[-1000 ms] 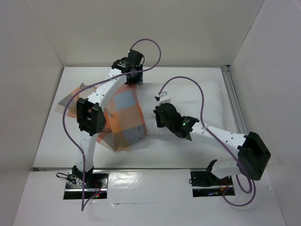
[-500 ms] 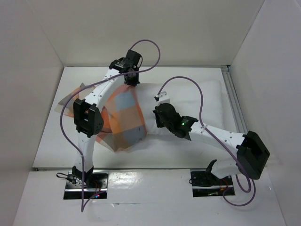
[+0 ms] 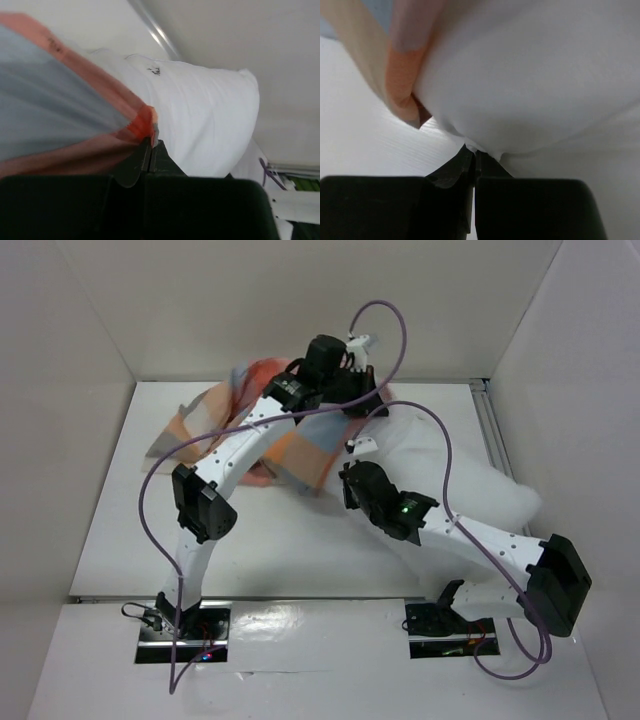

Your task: Put the pillow into the pillowcase

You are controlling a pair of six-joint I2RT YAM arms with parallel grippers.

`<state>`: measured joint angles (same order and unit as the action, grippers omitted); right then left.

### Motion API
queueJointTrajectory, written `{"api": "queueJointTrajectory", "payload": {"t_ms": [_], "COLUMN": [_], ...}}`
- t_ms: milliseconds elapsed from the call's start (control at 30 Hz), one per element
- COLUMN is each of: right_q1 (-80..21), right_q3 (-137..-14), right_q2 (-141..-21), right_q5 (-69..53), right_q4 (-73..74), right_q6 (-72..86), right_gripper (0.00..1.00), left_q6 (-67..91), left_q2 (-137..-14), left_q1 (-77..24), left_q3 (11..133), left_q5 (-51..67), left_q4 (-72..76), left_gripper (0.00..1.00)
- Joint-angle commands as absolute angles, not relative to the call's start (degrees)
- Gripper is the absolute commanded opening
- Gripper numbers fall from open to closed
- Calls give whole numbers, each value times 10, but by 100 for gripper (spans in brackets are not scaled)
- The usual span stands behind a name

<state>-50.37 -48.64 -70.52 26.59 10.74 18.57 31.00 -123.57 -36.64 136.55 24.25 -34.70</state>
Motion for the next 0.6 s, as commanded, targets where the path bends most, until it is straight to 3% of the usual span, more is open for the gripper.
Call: {"api": "queueJointTrajectory", "payload": {"t_ms": [0, 100, 267, 433, 567], "right_q1": [-511, -511, -511, -511, -511], "right_q3": [-485, -479, -479, -479, -474], "right_q2": [-686, -686, -671, -646, -656], "right_q5": [287, 287, 259, 254, 271], "right_q4": [34, 16, 5, -1, -12], "right_q6": [192, 172, 140, 113, 108], "right_gripper": [0, 0, 0, 0, 0], "left_q6": [363, 370, 370, 390, 396], "left_q2": [-1223, -1217, -1245, -1153, -1217], "left_q1": [-410, -397, -387, -381, -375], "left_q3": [1335, 1293, 1329, 1251, 1317], "left_q5": [343, 298, 211, 167, 179], "left_q4": [-310, -322, -402, -367, -367], "left_gripper": [0, 0, 0, 0, 0]}}
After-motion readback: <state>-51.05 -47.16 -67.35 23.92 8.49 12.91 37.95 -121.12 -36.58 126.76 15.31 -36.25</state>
